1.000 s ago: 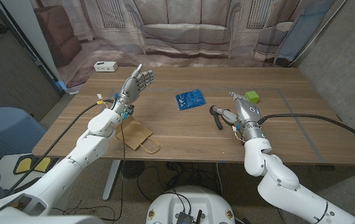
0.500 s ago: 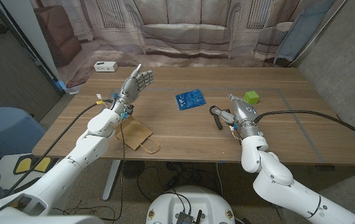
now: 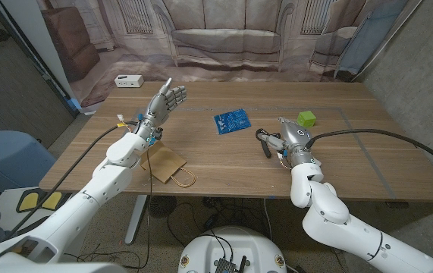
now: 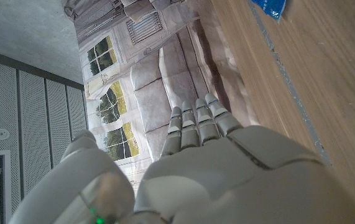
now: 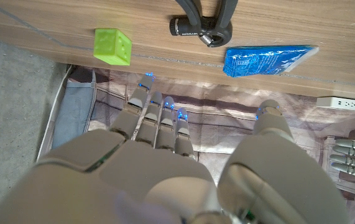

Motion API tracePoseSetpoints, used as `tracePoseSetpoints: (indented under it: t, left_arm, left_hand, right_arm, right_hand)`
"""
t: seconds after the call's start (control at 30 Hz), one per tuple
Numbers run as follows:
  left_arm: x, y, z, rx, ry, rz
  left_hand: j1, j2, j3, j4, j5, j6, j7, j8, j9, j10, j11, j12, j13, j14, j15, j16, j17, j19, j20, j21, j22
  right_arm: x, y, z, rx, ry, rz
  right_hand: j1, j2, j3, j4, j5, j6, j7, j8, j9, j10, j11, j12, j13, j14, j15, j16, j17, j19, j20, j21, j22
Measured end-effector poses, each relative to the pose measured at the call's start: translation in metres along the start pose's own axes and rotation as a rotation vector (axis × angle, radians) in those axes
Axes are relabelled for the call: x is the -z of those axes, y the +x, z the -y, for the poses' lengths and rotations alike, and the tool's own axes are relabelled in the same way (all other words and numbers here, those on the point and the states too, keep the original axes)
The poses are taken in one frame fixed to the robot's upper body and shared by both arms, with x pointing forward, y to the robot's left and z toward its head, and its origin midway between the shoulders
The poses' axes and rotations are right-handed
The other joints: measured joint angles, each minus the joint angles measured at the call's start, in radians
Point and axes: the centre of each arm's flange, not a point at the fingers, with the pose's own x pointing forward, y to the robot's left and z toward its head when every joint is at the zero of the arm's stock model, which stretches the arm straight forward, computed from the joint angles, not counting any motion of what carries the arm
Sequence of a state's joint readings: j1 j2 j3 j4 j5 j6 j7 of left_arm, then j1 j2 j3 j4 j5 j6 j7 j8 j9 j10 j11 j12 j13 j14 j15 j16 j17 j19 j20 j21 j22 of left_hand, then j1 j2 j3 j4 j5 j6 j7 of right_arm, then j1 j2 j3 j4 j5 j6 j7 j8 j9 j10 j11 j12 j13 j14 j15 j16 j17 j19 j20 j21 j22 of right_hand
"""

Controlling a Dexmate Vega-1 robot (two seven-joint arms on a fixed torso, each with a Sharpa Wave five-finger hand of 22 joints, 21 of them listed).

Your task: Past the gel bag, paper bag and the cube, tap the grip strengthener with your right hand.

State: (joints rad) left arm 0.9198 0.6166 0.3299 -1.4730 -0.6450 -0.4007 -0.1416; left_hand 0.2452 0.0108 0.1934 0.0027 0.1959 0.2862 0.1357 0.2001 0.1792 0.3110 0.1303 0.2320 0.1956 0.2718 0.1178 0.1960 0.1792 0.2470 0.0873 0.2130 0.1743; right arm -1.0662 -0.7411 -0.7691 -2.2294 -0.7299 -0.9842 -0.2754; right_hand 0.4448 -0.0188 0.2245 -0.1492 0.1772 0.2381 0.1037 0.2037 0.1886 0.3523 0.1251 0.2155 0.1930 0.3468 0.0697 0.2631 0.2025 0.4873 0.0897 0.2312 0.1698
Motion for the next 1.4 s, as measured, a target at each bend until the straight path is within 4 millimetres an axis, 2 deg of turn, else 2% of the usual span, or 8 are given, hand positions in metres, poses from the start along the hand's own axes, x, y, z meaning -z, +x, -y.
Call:
tracePoseSetpoints:
  t: [0.47,1.4]
  left_arm:
    - [-0.001,0.001,0.001,0.002,0.001,0.001]
    - [0.003,-0.001,0.001,-0.004,-0.006,-0.006]
  left_hand:
    - [0.005,0.005,0.0,0.0,0.0,0.003,0.003,0.0,0.0,0.0,0.0,0.0,0.0,0.0,0.0,0.0,0.0,0.005,0.005,0.0,0.0]
    - [0.005,0.005,0.0,-0.006,0.0,0.012,0.002,0.0,0.0,0.0,0.0,0.0,0.0,0.0,0.0,0.0,0.0,0.005,0.005,0.0,0.0]
  right_arm:
    - [-0.005,0.004,-0.007,-0.044,-0.057,-0.023]
    - [-0.012,0.012,-0.019,-0.107,-0.125,-0.076]
  right_hand:
    - [-0.006,-0.014,-0.003,0.003,0.0,0.029,0.018,0.008,0.0,0.032,-0.004,0.008,0.0,0.027,0.006,0.0,0.0,0.037,0.001,0.0,0.0]
    - [-0.019,-0.027,-0.01,0.01,0.0,0.021,0.029,0.008,0.0,0.036,0.0,0.008,0.0,0.034,0.002,0.0,0.005,0.047,0.009,0.0,0.0]
